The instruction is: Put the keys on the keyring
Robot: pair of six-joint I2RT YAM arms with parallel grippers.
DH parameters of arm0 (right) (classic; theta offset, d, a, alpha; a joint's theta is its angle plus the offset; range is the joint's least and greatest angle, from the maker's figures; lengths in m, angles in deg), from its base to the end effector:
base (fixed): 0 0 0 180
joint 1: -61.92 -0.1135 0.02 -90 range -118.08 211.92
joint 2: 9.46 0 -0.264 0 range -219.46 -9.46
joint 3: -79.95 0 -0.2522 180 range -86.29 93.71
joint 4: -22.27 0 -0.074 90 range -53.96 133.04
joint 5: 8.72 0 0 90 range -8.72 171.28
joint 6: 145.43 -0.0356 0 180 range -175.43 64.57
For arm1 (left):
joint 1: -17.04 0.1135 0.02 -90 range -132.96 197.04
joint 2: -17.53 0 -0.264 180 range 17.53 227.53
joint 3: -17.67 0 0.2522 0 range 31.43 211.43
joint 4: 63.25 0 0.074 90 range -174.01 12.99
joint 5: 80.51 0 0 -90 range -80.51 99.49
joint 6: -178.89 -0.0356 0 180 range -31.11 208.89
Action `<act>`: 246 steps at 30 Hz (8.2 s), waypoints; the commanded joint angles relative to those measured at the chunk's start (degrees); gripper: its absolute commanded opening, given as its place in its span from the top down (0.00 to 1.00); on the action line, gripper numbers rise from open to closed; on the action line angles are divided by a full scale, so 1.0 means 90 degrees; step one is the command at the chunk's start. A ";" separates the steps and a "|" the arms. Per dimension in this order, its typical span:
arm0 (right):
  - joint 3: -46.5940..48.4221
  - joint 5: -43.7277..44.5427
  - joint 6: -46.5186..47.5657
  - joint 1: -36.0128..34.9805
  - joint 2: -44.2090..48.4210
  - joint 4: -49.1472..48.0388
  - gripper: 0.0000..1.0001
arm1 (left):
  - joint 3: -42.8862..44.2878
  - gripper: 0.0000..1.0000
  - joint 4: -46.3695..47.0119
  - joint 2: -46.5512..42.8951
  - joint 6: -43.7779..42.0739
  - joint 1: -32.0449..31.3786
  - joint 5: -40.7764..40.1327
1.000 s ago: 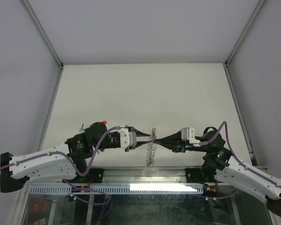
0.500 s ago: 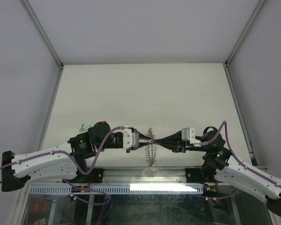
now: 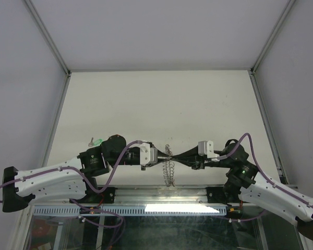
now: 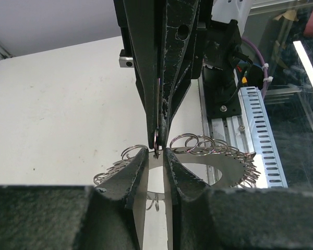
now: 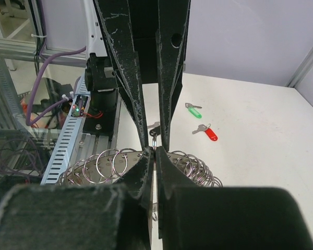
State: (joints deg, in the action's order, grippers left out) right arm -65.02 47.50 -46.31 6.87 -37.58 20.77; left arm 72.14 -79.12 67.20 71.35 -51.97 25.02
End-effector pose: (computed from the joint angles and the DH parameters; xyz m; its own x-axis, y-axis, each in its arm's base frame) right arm 0.0640 0.1261 0.2834 0.2407 0.1144 -0.9639 -0.9705 0.0440 -0.2371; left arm 0.0652 -0.1964 0.3151 0.2339 0.2010 -0.9513 0.9682 0.0411 0.2467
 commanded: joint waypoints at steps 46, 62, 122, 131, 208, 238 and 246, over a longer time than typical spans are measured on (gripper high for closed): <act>0.1361 0.0290 0.0900 -0.0055 -0.0805 0.2123 0.83 | 0.1138 1.00 -0.1033 0.0550 -0.0581 -0.0044 -0.0290; 0.1362 0.0267 0.0889 -0.0056 -0.0860 0.2087 0.87 | 0.1281 1.00 -0.1334 0.0729 -0.0620 -0.0041 -0.0290; 0.1360 0.0711 0.5119 -0.0065 0.0198 0.1586 1.00 | 0.0158 0.21 -0.2119 -0.0604 0.4348 0.1008 -0.4658; 0.2094 0.0626 0.6119 -0.0065 -0.0118 0.2211 1.00 | 0.0167 0.18 -0.2034 -0.0360 0.4190 0.1008 -0.4326; 0.3390 0.1784 0.0604 -0.0065 -0.1991 0.3953 1.00 | -0.0220 0.10 -0.1463 -0.0918 0.4419 0.1015 -0.4605; 0.3736 0.1625 0.0021 -0.0065 -0.2637 0.4851 1.00 | -0.0992 0.26 -0.5351 0.0152 0.9147 0.3266 -0.5546; 0.3584 0.1692 0.0031 -0.0065 -0.2482 0.4836 1.00 | -0.0692 0.40 -0.5197 0.1510 0.8606 0.3440 -0.5643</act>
State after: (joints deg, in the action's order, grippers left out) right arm -32.67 63.26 -46.11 6.48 -61.75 68.53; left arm 63.25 -129.37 76.88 153.31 -21.46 -26.23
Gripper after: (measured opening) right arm 0.012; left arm 0.608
